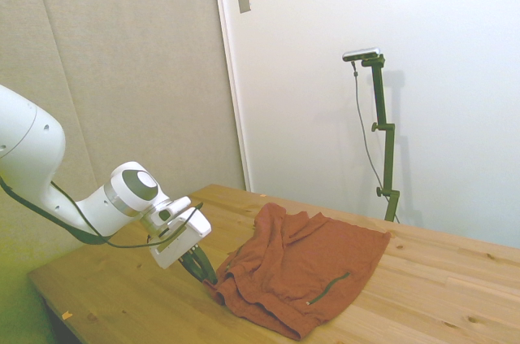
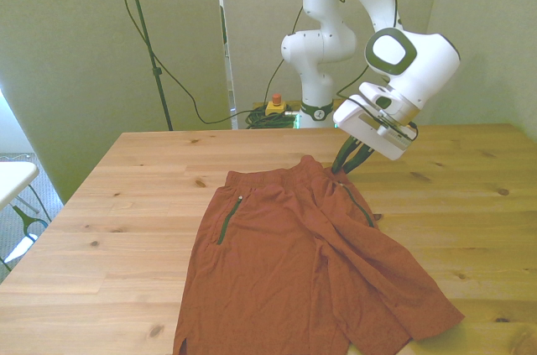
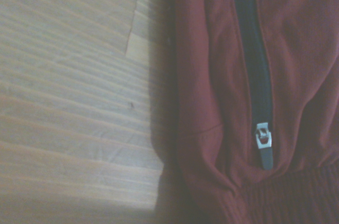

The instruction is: Fold the shorts

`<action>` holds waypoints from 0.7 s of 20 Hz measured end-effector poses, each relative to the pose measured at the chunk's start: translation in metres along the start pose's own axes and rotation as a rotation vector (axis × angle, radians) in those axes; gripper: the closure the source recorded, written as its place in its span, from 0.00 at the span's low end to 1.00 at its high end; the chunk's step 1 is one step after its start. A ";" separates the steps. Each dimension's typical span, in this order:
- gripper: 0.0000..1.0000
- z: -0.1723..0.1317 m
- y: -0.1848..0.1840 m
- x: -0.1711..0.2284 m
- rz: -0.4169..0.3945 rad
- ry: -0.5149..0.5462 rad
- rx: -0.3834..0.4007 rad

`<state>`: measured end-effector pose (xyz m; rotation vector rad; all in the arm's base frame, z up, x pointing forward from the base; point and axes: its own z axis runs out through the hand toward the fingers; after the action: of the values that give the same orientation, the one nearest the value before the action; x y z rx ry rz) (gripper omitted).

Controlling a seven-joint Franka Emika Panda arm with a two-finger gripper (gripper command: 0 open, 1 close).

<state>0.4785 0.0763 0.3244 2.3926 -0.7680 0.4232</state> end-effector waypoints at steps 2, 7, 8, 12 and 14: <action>1.00 -0.002 0.001 0.001 0.004 0.002 0.003; 1.00 -0.017 0.007 0.012 0.041 0.021 0.027; 1.00 -0.023 0.009 0.015 0.054 0.024 0.038; 1.00 -0.059 0.020 0.040 0.132 0.042 0.108; 1.00 -0.078 0.030 0.057 0.171 0.049 0.142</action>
<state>0.4955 0.0801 0.4239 2.4456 -0.9526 0.6230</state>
